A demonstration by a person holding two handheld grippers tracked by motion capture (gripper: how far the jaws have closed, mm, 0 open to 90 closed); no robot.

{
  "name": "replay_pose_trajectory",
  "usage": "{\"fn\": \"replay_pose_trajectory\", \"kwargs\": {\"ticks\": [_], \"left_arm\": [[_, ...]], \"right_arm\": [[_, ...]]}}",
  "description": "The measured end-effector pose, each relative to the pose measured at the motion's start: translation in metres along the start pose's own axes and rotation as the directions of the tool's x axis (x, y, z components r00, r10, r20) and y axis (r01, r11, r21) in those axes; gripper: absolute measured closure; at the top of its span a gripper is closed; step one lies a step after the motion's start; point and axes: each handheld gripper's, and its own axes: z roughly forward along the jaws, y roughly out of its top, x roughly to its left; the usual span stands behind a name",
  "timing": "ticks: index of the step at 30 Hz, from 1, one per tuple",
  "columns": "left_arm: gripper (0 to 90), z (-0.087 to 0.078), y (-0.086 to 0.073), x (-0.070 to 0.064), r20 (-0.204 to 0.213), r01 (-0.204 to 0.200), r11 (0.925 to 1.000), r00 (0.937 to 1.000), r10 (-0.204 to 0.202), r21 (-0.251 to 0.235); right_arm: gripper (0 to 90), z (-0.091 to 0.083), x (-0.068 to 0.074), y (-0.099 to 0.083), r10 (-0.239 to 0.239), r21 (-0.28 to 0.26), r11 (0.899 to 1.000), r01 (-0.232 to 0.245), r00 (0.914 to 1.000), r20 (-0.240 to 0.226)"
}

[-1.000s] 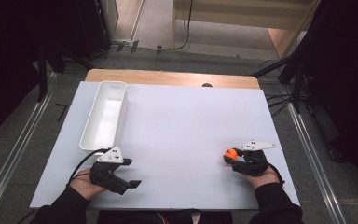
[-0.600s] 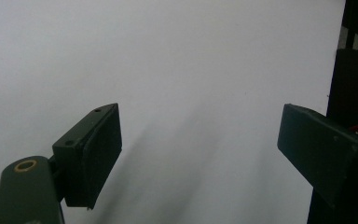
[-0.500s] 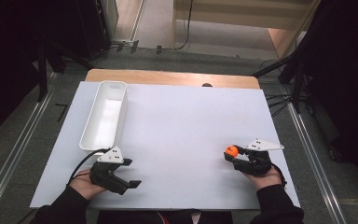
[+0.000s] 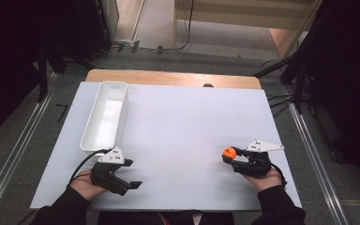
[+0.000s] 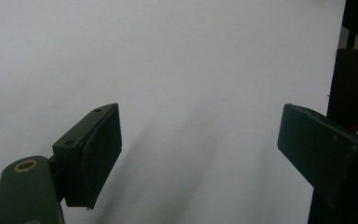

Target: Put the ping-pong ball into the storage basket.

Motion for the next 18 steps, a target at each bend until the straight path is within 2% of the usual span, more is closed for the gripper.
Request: {"fn": "replay_pose_trajectory", "kwargs": {"ticks": [9, 18], "left_arm": [[14.0, 0.0, 0.0, 0.0, 0.002, -0.001, 1.0, 1.0, 0.001, 0.0], [14.0, 0.0, 0.0, 0.0, 0.002, 0.001, 1.0, 1.0, -0.001, 0.0]], "right_arm": [[48.4, 0.002, 0.005, 0.004, -0.04, -0.004, 0.999, 0.039, 0.9966, -0.072], [48.5, 0.005, 0.012, 0.008, -0.07, -0.017, 0.997, 0.069, 0.9915, -0.109]]}}
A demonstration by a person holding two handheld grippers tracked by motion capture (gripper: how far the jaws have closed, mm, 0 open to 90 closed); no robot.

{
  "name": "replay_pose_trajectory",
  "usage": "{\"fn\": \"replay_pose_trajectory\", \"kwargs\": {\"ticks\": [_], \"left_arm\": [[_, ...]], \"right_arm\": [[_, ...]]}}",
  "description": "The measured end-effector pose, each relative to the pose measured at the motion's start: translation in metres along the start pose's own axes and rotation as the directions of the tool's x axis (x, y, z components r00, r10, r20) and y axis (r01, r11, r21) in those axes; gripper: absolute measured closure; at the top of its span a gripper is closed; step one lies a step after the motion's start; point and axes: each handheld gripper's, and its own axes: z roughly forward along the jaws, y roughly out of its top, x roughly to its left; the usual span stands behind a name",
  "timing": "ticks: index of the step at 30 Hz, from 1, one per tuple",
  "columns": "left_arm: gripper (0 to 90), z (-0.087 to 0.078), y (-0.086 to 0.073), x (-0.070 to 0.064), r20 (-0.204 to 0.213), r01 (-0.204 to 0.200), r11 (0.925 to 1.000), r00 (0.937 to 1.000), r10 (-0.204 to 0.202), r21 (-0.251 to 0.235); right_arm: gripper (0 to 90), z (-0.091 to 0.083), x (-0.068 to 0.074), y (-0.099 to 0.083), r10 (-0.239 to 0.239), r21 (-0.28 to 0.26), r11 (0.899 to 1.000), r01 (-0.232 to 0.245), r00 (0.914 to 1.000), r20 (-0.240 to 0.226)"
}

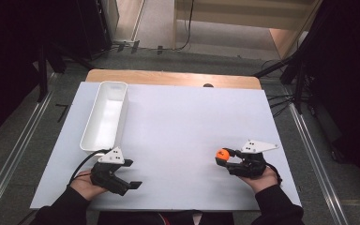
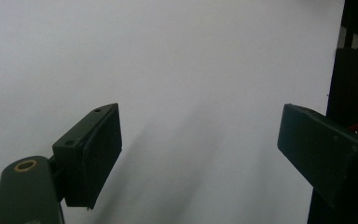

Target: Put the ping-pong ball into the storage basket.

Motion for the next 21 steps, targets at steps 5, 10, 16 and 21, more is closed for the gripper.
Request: {"fn": "replay_pose_trajectory", "kwargs": {"ticks": [5, 10, 16, 21], "left_arm": [[14.0, 0.0, -0.0001, -0.0001, -0.001, -0.001, 1.0, 1.0, 0.001, 0.002], [13.9, -0.0003, -0.0002, -0.0001, -0.002, -0.001, 1.0, 1.0, 0.001, 0.003], [13.9, -0.0002, -0.0001, -0.0001, -0.003, -0.001, 1.0, 1.0, 0.001, 0.002], [13.9, -0.0004, -0.0002, -0.0002, -0.004, -0.001, 1.0, 1.0, 0.001, 0.003]], "right_arm": [[48.5, 0.0014, 0.002, 0.0017, -0.001, 0.0, 1.0, 0.001, 0.9999, -0.016], [48.5, 0.0038, 0.004, 0.0041, -0.014, 0.002, 1.0, 0.015, 0.9996, -0.024], [48.5, 0.0054, 0.0053, 0.0061, -0.017, 0.004, 1.0, 0.017, 0.9994, -0.031], [48.5, 0.0073, 0.0069, 0.0087, -0.023, 0.008, 1.0, 0.023, 0.9991, -0.034]]}}
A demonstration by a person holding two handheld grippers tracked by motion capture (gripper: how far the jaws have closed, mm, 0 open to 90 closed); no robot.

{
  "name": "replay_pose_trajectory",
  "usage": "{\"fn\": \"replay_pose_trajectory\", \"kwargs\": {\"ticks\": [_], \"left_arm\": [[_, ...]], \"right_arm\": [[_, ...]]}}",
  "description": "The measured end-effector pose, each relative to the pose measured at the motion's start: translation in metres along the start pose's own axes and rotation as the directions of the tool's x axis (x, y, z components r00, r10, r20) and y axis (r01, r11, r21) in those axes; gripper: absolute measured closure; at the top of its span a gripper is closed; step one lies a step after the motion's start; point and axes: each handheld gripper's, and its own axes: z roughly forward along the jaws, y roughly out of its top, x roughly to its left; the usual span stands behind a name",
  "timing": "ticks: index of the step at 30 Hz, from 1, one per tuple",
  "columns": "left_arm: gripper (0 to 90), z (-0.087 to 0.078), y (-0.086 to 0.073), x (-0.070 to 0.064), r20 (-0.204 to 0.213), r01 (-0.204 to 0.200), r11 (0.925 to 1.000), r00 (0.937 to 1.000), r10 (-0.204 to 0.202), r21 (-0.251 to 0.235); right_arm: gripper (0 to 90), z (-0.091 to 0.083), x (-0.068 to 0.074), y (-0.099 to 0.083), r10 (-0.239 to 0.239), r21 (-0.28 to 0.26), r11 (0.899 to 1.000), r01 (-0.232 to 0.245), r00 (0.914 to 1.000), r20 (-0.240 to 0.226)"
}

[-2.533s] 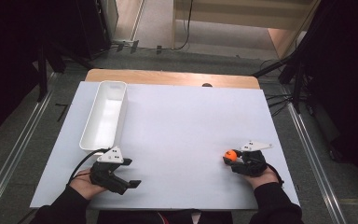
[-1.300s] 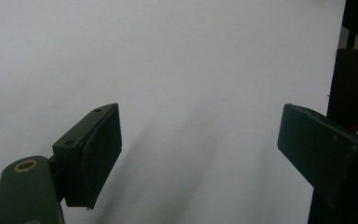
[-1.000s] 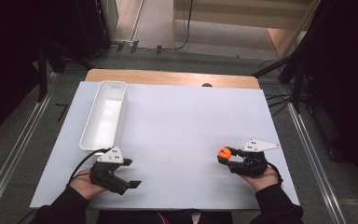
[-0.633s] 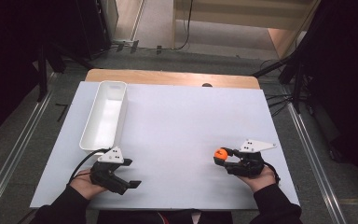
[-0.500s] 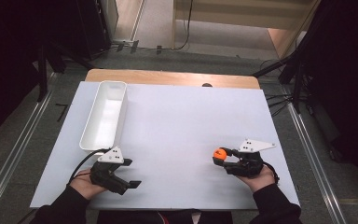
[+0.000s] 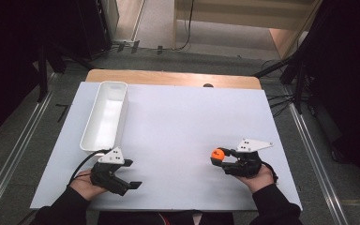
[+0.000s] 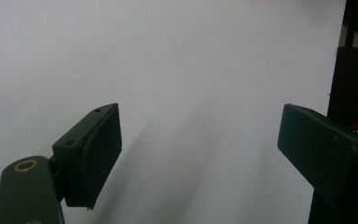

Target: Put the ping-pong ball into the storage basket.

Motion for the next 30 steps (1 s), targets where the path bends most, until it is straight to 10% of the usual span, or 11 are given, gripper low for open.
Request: {"fn": "replay_pose_trajectory", "kwargs": {"ticks": [30], "left_arm": [[13.9, 0.0, 0.0, 0.0, 0.0, 0.0, 1.0, 1.0, 0.0, 0.003]], "right_arm": [[48.6, 0.022, 0.01, 0.018, -0.023, 0.018, 1.0, 0.024, 0.9988, -0.043]]}}
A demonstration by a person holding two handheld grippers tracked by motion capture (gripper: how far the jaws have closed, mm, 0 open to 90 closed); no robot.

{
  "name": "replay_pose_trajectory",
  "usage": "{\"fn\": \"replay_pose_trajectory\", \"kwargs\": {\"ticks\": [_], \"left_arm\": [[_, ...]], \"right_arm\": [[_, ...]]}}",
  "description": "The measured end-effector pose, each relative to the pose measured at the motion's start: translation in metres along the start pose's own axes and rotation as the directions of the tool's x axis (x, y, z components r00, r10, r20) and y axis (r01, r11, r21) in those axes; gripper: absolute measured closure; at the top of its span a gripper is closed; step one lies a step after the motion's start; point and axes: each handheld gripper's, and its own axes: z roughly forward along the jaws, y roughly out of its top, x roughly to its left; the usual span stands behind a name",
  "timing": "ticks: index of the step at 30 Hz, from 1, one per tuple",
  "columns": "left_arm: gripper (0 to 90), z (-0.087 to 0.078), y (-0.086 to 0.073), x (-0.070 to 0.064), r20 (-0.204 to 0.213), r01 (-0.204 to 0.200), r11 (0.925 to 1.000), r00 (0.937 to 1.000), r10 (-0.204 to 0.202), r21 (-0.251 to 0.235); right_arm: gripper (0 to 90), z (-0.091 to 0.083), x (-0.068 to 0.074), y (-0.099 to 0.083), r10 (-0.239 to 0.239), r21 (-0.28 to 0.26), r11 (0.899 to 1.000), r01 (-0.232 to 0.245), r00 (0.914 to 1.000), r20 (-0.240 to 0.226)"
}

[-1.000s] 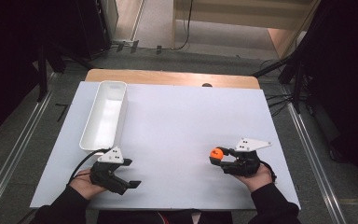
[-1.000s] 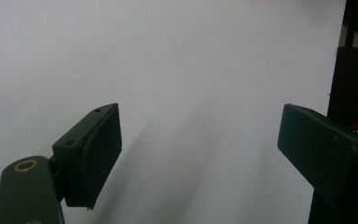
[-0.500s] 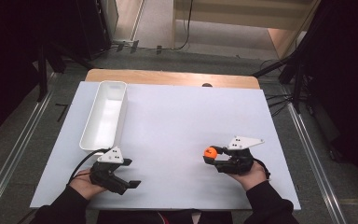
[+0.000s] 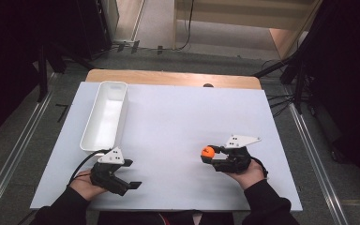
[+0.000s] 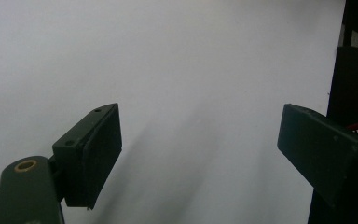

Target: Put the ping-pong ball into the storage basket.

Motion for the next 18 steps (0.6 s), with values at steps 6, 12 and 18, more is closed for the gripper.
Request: {"fn": "replay_pose_trajectory", "kwargs": {"ticks": [6, 12, 18], "left_arm": [[14.0, -0.0001, 0.0, 0.0, 0.0, -0.003, 1.0, 1.0, 0.003, 0.001], [14.0, -0.0002, 0.0, 0.0, 0.0, -0.002, 1.0, 1.0, 0.002, 0.001], [13.9, -0.0003, 0.0002, 0.0, 0.0, -0.007, 1.0, 1.0, 0.007, 0.005]], "right_arm": [[48.6, 0.0023, 0.0003, 0.002, 0.001, 0.002, 1.0, -0.001, 1.0, -0.002], [48.6, 0.0047, 0.0011, 0.0039, 0.0, 0.001, 1.0, 0.0, 1.0, -0.002], [48.6, 0.0072, 0.0022, 0.006, -0.005, 0.008, 1.0, 0.005, 1.0, -0.007]]}}
